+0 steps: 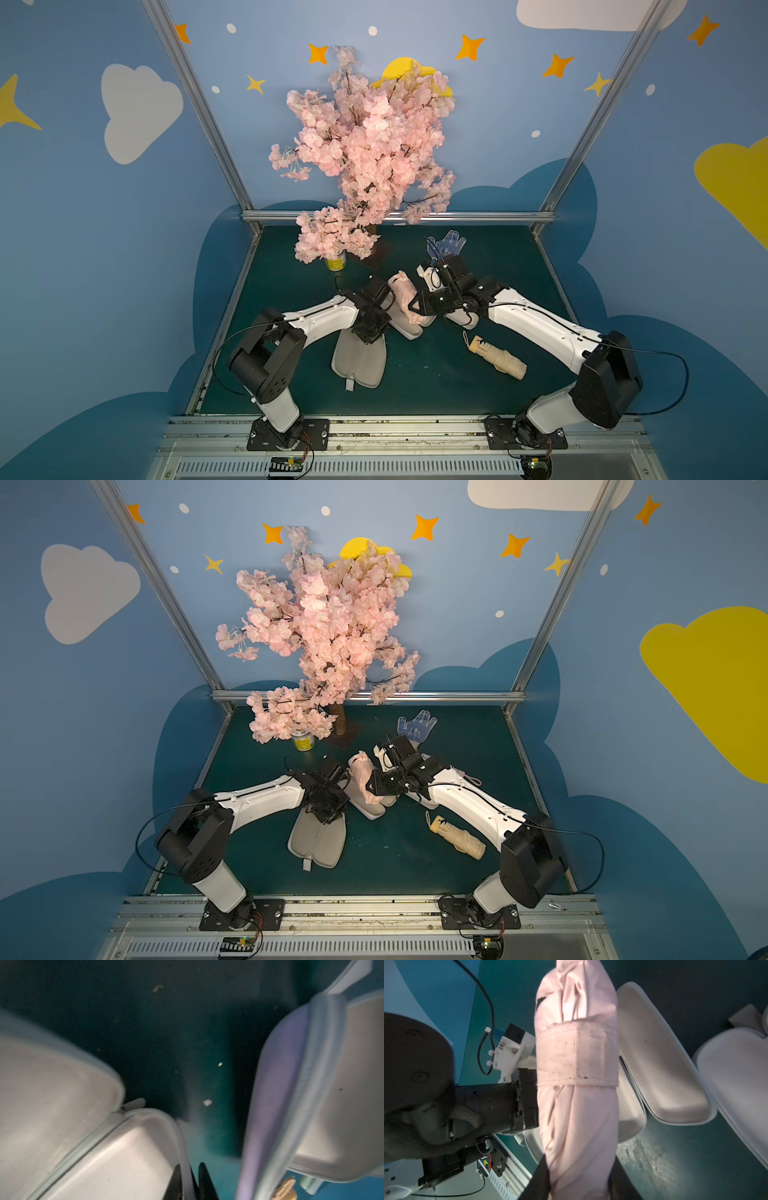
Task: Put umbrellas into zippered umbrella sleeves
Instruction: Move the umbrella sleeve at the center of the board, then adjust the umbrella sleeve at the center of the board.
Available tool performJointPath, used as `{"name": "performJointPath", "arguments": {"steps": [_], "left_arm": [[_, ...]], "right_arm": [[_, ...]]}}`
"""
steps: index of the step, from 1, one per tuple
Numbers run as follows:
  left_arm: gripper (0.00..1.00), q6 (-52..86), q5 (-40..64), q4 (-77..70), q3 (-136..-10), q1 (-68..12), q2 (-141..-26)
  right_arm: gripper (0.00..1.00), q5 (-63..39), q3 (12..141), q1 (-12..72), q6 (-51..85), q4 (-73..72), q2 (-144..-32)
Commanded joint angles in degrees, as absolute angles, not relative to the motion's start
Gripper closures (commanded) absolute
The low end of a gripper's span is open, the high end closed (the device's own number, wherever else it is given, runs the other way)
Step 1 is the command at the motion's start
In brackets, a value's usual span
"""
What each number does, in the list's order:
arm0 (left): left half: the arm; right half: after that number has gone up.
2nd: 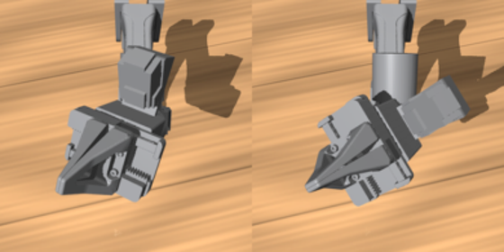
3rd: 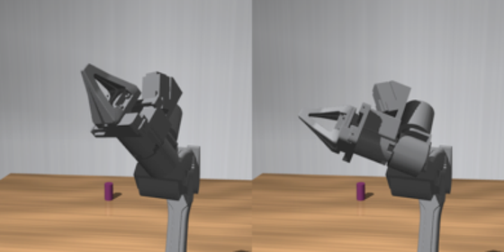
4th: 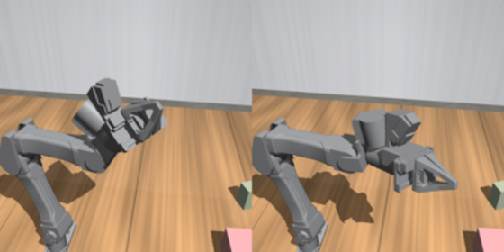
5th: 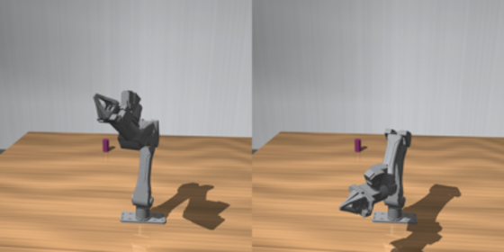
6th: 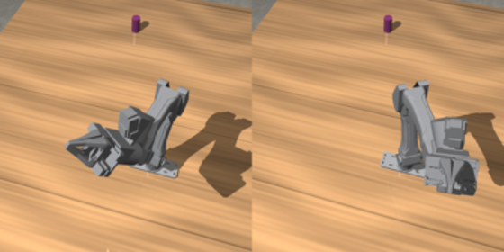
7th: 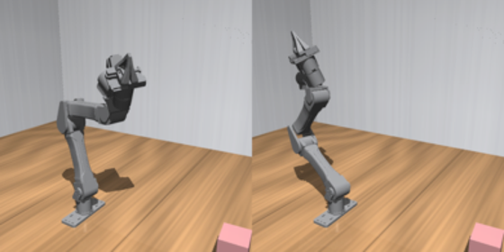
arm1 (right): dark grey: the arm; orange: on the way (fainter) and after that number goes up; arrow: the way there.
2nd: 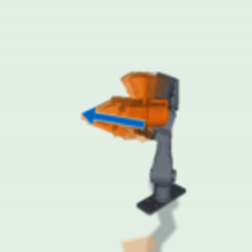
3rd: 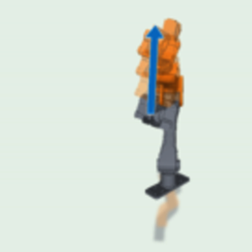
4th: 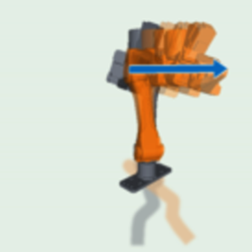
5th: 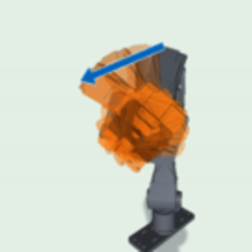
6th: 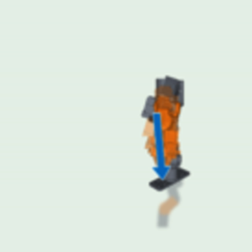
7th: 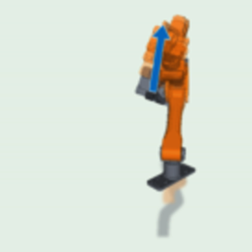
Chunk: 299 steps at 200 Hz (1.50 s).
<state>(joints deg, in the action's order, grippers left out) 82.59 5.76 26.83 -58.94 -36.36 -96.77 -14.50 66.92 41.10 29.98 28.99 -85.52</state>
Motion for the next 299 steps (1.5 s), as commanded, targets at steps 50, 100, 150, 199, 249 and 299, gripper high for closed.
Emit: {"name": "performJointPath", "arguments": {"steps": [50,100,150,199,249,299], "left_arm": [[0.33,60.1,16.1,40.8,-65.0,-26.7,-84.6],[0.17,40.2,7.7,45.3,-55.0,-16.3,-72.0],[0.22,41.1,12.9,35.2,-44.8,-16.0,-76.0],[0.53,48.7,20.2,23.2,-32.4,-16.1,-73.1],[0.7,60.7,24.0,6.6,-19.6,-17.7,-69.9],[0.66,56.3,17.9,21.0,-23.0,-15.5,-63.1]], "right_arm": [[1.0,-14.6,67.7,41.3,41.5,26.9,-83.2],[1.0,-3.5,70.8,53.6,54.7,31.7,-81.4],[1.0,-10.5,77.3,61.5,64.2,32.2,-92.0],[1.0,-14.8,74.9,63.8,72.9,26.1,-99.0],[1.0,-14.5,77.4,65.0,75.3,23.7,-106.8],[0.93,-19.8,77.1,63.9,73.1,23.5,-111.5]]}}
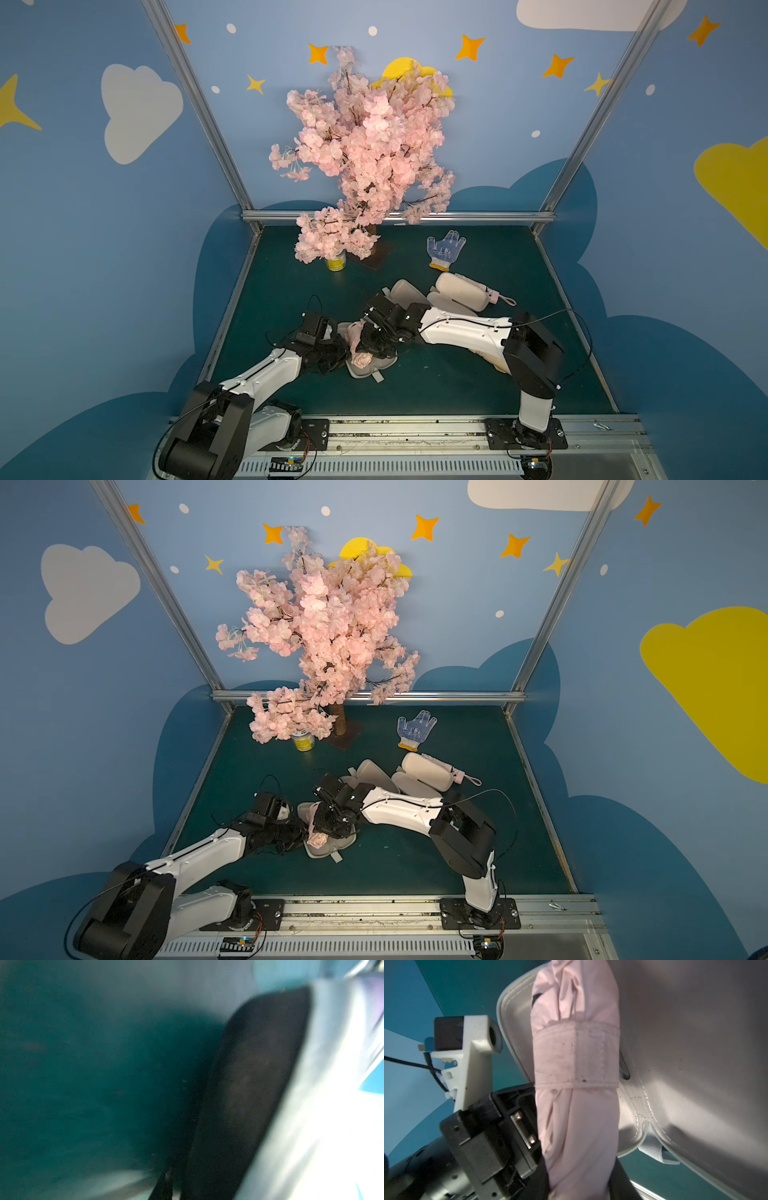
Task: Put umbrellas into zippered umbrella sleeves
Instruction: Adjust the umbrella sleeve at the center of the board, then place the umbrella in the umbrella sleeve.
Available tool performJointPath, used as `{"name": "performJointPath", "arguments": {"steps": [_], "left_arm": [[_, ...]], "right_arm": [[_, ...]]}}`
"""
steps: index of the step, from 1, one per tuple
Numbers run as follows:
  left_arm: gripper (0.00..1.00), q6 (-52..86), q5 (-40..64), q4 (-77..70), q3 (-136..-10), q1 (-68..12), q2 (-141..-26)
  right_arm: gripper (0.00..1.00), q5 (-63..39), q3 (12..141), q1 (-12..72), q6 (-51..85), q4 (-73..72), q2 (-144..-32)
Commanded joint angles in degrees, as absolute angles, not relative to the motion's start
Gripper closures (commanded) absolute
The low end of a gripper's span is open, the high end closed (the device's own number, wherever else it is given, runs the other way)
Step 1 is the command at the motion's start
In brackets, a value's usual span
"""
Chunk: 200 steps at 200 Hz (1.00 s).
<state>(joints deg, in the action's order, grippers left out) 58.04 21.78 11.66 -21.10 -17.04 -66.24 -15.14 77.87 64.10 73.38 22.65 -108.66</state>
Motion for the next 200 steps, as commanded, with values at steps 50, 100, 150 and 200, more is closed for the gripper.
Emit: {"name": "performJointPath", "arguments": {"steps": [50,100,150,200], "left_arm": [[0.53,55.5,17.5,22.0,-21.9,-13.3,-60.3],[0.52,54.5,17.8,24.9,-21.4,-8.9,-56.9],[0.52,55.0,20.9,20.3,-20.7,-7.5,-57.7],[0.78,53.9,19.2,19.3,-20.1,-7.3,-61.1]], "right_arm": [[0.5,-27.9,83.9,60.7,58.5,33.0,-115.9],[0.4,-15.1,93.8,59.8,40.9,53.1,-114.0],[0.39,-14.3,105.6,60.1,31.6,56.9,-121.2],[0.46,-16.2,113.8,60.6,29.3,58.4,-129.7]]}}
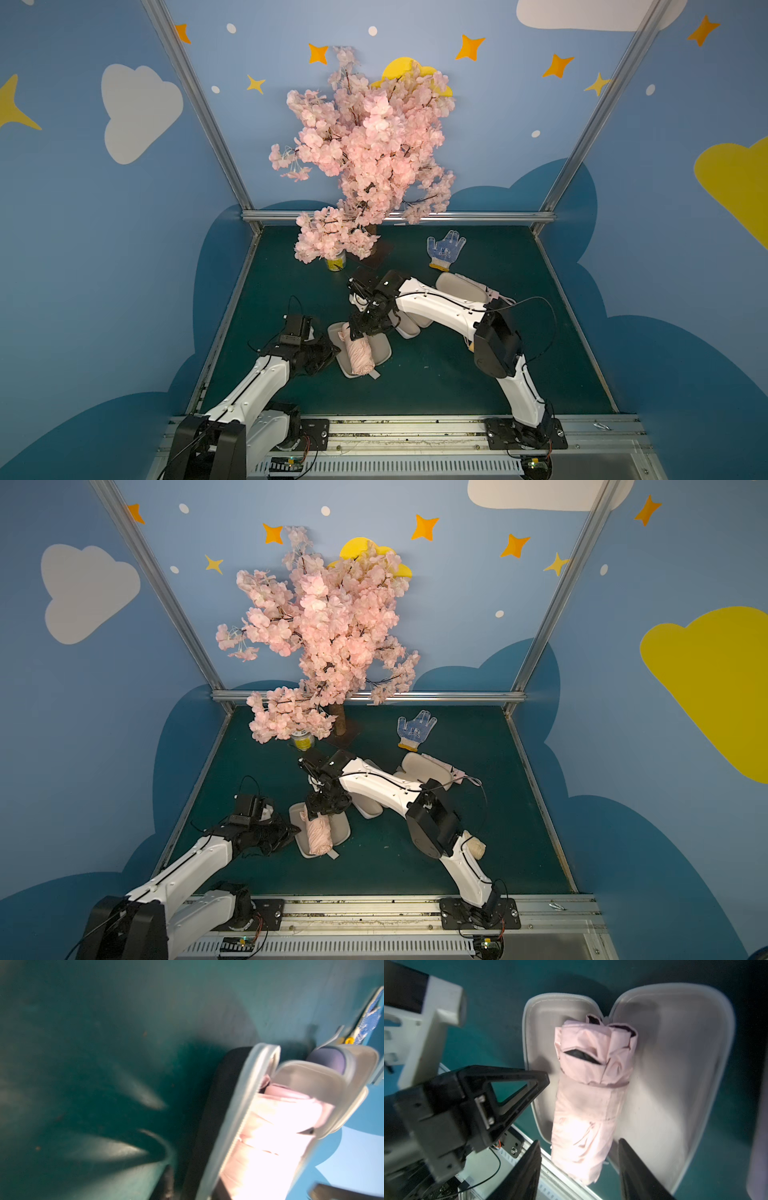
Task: Put umbrellas into zippered umbrella sleeves
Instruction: Place the umbrella in the umbrella sleeve.
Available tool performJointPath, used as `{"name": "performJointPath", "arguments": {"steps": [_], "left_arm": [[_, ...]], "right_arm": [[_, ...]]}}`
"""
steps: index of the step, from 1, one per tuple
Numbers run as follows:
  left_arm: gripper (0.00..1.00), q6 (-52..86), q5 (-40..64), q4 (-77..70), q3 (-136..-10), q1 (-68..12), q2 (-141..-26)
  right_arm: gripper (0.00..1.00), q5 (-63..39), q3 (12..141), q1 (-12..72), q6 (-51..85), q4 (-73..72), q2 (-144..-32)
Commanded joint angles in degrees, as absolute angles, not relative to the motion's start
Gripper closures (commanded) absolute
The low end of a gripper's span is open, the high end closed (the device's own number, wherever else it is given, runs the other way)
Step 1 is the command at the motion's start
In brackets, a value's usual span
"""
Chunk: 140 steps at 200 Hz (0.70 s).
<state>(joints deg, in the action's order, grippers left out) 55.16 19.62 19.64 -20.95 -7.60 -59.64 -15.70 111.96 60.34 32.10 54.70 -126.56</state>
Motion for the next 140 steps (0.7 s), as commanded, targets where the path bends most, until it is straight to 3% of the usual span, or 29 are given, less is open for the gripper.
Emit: {"name": "performJointPath", "arguments": {"steps": [1,44,90,113,140], "left_arm": [[0.79,53.8,19.2,19.3,-20.0,-7.3,-61.2],[0.91,53.4,22.5,14.0,-19.0,-7.3,-64.6],[0.91,51.8,24.8,9.5,-21.5,-8.0,-67.9],[0.91,50.4,24.2,9.6,-22.5,-7.9,-68.6],[0.84,48.9,22.2,17.6,-25.3,-6.6,-66.8]], "right_arm": [[0.47,-16.3,113.8,60.6,29.3,58.4,-129.8],[0.66,-18.8,112.8,60.5,29.3,56.6,-131.0],[0.83,-25.9,108.1,59.6,31.1,48.0,-131.4],[0.85,-30.6,105.5,58.7,32.5,42.7,-131.6],[0.85,-27.8,105.3,57.6,32.3,45.0,-133.7]]}}
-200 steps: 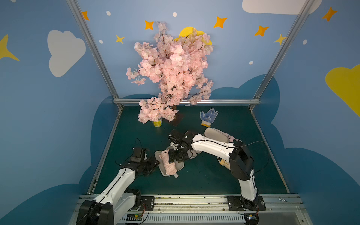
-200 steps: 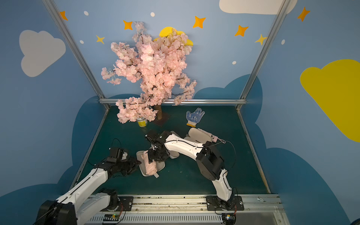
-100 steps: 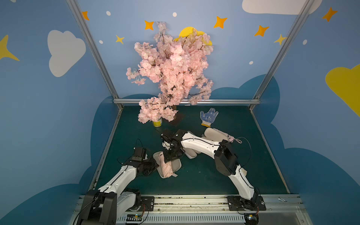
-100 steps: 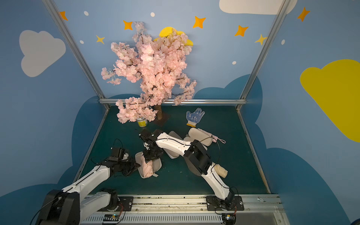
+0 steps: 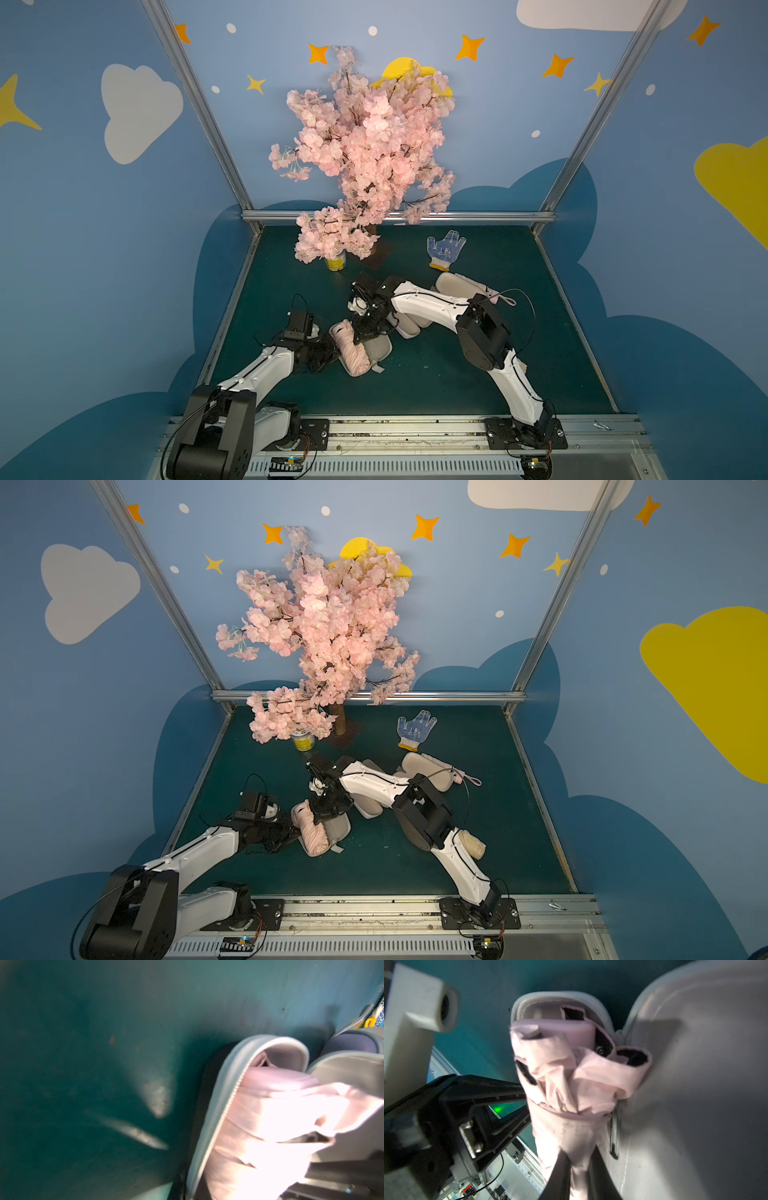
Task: Put umbrellas into zippered umbrella sleeves
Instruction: Place the umbrella in the umbrella sleeve, then close the umbrella sleeve at the center of the board.
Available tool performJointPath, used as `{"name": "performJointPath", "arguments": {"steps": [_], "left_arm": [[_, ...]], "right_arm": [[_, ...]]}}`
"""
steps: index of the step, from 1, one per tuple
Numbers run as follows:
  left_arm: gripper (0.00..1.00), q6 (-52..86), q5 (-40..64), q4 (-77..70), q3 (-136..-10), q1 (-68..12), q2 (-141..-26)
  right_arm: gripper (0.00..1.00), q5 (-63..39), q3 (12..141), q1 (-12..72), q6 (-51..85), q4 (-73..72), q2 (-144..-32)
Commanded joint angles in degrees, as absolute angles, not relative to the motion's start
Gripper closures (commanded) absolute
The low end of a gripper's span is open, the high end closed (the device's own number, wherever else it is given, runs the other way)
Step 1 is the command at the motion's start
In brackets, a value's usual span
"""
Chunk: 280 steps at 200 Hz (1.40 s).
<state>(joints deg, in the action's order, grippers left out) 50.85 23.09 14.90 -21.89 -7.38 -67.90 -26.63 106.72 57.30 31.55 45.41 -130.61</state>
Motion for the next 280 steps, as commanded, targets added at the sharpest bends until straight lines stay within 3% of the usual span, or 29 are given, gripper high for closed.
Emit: {"name": "performJointPath", "arguments": {"steps": [1,33,71,124,148,172,203,280], "left_arm": [[0.84,48.8,22.0,18.1,-25.4,-6.5,-66.6],[0.6,49.9,16.7,26.0,-26.2,-4.6,-58.4],[0.49,53.4,23.4,20.2,-22.9,-1.8,-56.3],[0.14,54.3,22.9,19.7,-21.5,-1.7,-53.0],[0.12,56.2,24.1,14.6,-17.5,-1.6,-51.6],[0.12,58.6,25.1,8.3,-14.7,-1.7,-52.9],[0.15,59.1,27.1,3.7,-13.8,-1.8,-54.9],[0.4,60.5,28.3,-3.0,-11.6,-1.7,-58.7]], "right_arm": [[0.85,-27.8,105.2,57.6,32.3,45.0,-133.7],[0.8,-23.5,105.2,56.9,30.1,47.1,-132.9],[0.6,-24.5,110.5,57.2,27.3,51.4,-130.6],[0.41,-27.6,101.3,52.9,25.6,51.5,-114.6],[0.28,-20.5,97.4,50.3,23.2,55.1,-111.9],[0.23,-24.7,96.3,48.1,22.7,54.0,-115.5],[0.24,-29.3,98.4,49.6,24.9,49.5,-118.4],[0.26,-40.6,99.5,54.4,31.5,39.3,-120.0]]}}
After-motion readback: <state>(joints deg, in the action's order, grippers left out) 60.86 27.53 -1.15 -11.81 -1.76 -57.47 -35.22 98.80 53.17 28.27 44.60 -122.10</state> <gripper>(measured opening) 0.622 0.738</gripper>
